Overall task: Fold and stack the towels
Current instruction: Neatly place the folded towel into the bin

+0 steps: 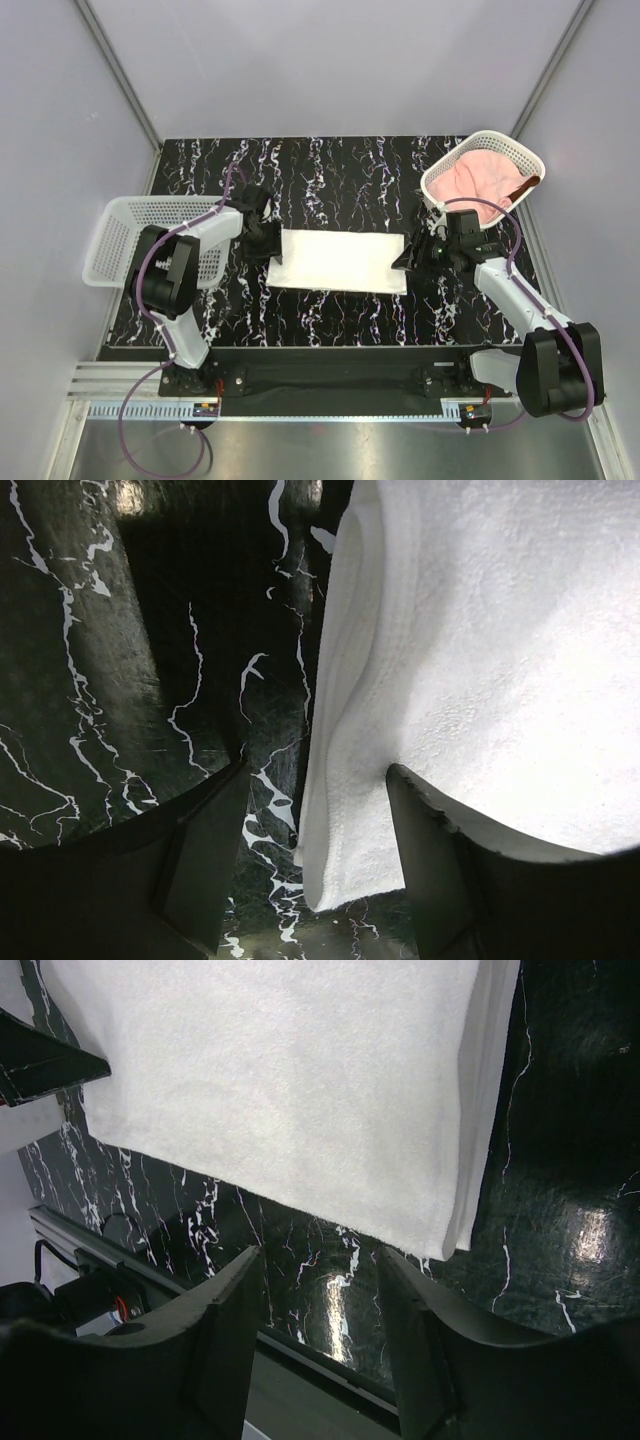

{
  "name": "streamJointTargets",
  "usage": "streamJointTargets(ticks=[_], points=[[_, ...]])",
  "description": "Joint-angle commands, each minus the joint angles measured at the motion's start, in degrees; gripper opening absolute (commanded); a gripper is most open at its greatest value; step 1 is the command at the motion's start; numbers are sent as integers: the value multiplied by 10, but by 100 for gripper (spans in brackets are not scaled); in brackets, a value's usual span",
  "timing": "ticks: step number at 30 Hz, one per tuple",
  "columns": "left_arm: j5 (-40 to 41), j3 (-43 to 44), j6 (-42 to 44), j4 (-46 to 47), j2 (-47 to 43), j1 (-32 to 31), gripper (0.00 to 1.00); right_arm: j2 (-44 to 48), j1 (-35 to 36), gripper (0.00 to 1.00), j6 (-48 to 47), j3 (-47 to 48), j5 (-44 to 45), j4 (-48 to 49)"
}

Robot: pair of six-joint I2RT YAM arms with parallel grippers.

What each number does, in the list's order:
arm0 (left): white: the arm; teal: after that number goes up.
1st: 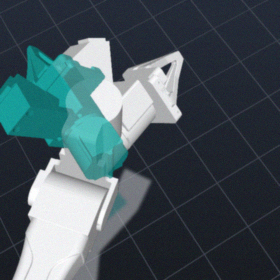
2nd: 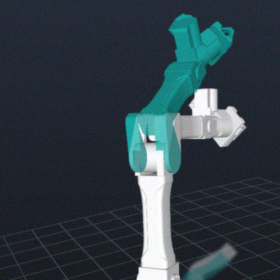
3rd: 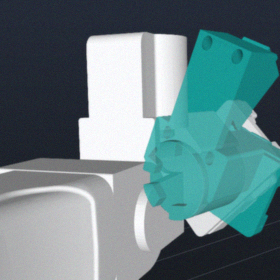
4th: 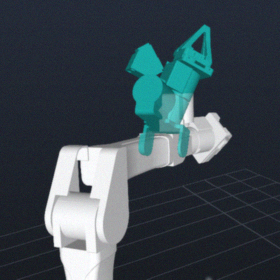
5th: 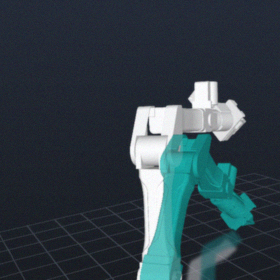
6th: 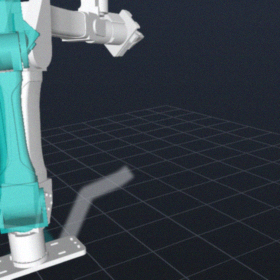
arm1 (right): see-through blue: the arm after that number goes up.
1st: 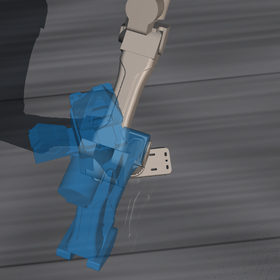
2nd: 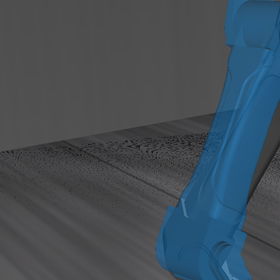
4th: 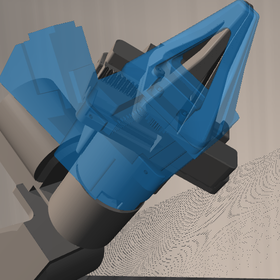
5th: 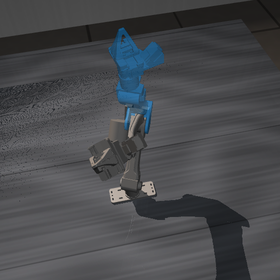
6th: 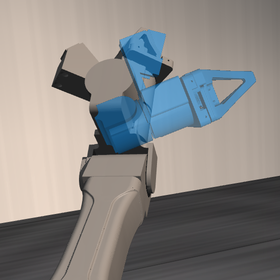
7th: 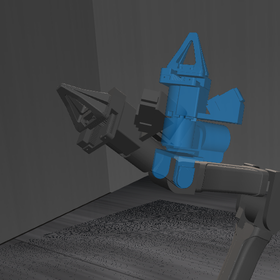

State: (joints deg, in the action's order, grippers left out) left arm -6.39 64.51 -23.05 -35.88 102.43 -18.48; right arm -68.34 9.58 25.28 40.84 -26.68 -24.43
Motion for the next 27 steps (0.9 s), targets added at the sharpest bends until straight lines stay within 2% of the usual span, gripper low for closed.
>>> streamJointTargets(ticks=[1,7,12,16,17,23,24,27], points=[[2,1,-16,26,-12,0,64,-3,0,57,-12,17,-12,0],[-3,-14,-38,48,4,0,62,-7,1,66,-15,14,-10,-1],[16,-19,-48,44,21,-1,52,0,1,72,-14,13,-9,-2],[26,-5,-49,27,41,-9,40,0,0,75,-12,14,-11,-1],[28,-3,-49,27,43,-13,33,-1,1,76,-12,14,-12,1],[63,16,-66,-1,52,-50,8,1,1,85,-11,16,-14,0],[74,18,-67,-5,48,-52,0,4,0,86,-11,16,-14,-3],[108,34,-71,-37,28,-58,0,13,0,91,-13,16,-12,-6]])
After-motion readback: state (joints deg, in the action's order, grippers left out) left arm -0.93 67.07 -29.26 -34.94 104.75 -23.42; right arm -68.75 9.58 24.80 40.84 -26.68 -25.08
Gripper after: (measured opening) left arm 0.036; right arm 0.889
